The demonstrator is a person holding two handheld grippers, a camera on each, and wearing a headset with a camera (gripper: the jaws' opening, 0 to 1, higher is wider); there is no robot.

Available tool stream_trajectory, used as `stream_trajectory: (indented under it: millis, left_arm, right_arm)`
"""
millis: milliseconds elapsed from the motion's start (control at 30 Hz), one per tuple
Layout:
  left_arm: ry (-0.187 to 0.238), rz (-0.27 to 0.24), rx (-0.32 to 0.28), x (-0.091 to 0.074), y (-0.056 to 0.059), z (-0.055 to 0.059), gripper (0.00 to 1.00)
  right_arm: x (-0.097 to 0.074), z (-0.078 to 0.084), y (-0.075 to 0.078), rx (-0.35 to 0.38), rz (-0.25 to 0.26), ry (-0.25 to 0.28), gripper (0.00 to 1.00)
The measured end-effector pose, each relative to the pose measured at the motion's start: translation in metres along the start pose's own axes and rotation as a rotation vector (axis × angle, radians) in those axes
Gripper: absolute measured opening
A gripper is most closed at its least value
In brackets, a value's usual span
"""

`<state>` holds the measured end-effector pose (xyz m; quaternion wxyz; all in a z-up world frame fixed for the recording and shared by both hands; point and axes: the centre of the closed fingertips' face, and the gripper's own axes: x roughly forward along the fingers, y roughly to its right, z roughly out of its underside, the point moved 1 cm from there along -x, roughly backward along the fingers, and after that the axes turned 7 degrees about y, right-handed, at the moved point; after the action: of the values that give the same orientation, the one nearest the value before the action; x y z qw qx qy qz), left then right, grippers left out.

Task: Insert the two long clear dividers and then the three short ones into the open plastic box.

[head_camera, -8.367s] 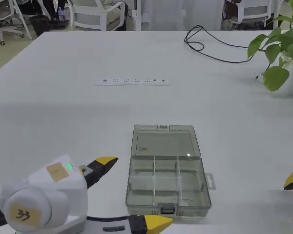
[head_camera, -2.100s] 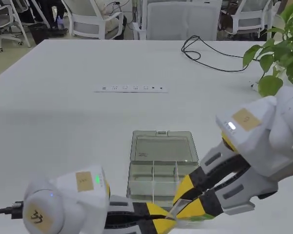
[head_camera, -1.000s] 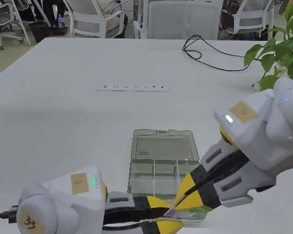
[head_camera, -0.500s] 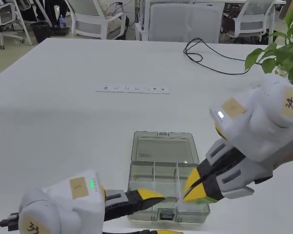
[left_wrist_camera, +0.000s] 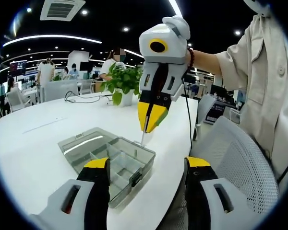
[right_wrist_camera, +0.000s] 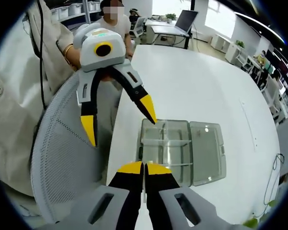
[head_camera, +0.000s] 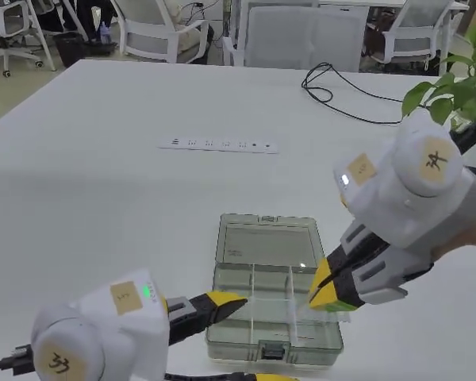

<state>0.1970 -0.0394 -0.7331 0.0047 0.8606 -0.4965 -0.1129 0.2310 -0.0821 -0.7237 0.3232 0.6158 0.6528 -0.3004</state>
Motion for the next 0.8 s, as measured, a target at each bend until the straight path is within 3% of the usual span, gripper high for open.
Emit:
stream_trajectory:
  millis: [467,800]
  left_arm:
    - [0.007,-0.101,-0.026,-0.005,-0.021,0.000,0.84]
    - [0.015,-0.104,-0.040,-0.004,-0.020,-0.003,0.92]
  right_arm:
    - [0.011,0.014,0.019,0.022,0.024,-0.081,0.02]
    - [0.017,0.021,0.033,0.038,0.044,-0.112,0.02]
